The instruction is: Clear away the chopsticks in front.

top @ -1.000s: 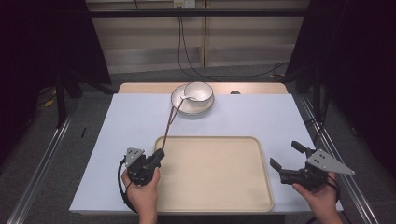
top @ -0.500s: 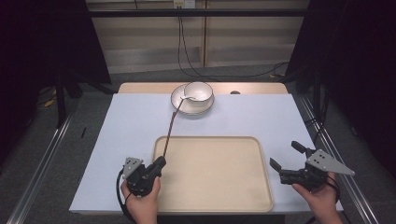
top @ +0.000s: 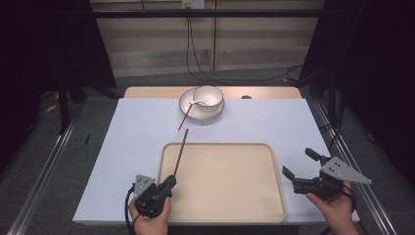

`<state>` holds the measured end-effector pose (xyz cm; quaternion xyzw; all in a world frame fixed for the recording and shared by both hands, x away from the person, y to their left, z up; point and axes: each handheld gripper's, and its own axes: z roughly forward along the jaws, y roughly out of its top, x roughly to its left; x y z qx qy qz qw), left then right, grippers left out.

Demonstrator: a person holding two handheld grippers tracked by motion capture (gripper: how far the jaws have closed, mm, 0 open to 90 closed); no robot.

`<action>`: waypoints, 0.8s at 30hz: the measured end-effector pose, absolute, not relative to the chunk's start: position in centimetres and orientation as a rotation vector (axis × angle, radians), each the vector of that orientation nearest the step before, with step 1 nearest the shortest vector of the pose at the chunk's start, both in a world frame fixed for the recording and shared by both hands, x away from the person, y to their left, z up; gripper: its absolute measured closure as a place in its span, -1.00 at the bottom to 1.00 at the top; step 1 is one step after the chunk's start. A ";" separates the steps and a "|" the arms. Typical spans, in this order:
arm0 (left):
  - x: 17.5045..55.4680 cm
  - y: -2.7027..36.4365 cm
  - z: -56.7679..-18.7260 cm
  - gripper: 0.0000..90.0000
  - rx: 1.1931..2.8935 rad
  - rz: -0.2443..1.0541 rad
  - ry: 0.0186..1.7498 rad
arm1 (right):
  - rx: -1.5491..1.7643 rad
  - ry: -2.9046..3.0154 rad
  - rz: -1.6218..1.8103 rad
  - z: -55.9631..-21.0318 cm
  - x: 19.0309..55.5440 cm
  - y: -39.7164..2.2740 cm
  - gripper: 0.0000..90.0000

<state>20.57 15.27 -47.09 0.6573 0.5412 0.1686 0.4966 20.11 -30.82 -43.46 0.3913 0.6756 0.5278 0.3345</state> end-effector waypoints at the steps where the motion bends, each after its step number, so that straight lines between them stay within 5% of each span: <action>1: 20.6 15.3 -47.1 0.90 1.592 0.408 1.311 | 1.021 1.763 1.377 -43.5 20.1 -30.8 -0.95; 24: 19.8 14.6 -47.4 0.88 1.682 0.420 1.298 | 1.016 1.767 1.378 -43.5 20.1 -30.9 -0.95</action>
